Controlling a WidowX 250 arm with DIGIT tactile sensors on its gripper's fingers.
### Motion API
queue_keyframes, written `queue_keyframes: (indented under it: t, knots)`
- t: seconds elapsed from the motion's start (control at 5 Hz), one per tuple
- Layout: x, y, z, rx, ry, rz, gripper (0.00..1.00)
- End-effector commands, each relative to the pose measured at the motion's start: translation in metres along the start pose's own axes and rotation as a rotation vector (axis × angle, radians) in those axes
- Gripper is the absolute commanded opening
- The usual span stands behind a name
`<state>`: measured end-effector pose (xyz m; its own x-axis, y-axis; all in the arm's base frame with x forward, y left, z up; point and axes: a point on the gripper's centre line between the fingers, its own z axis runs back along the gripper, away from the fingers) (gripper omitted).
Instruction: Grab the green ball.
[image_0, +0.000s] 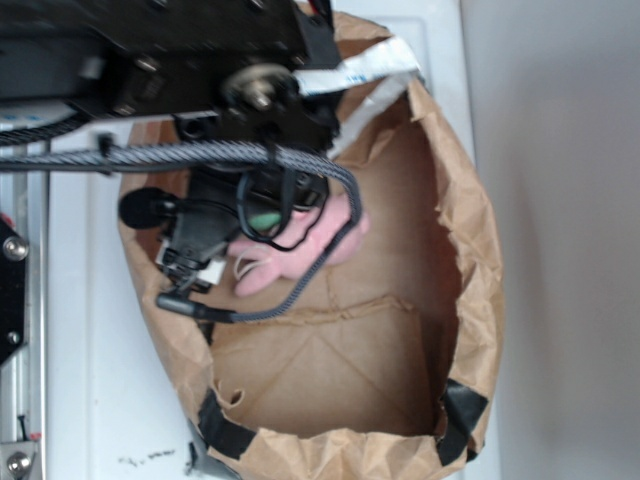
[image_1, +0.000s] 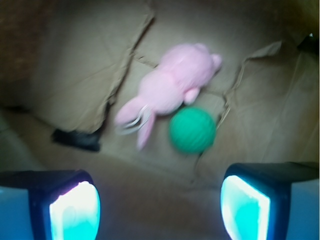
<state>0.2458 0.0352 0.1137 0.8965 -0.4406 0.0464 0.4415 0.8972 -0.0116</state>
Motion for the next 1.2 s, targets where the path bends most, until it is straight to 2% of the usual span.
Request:
queue_keyframes:
  t: [0.0, 0.2, 0.6, 1.0]
  knots:
    - [0.023, 0.025, 0.001, 0.039, -0.039, -0.114, 1.00]
    - [0.017, 0.022, -0.007, 0.086, -0.034, -0.215, 1.00]
    - [0.008, 0.028, -0.011, 0.097, -0.038, -0.241, 1.00]
    - [0.012, 0.035, -0.017, 0.100, -0.026, -0.232, 1.00]
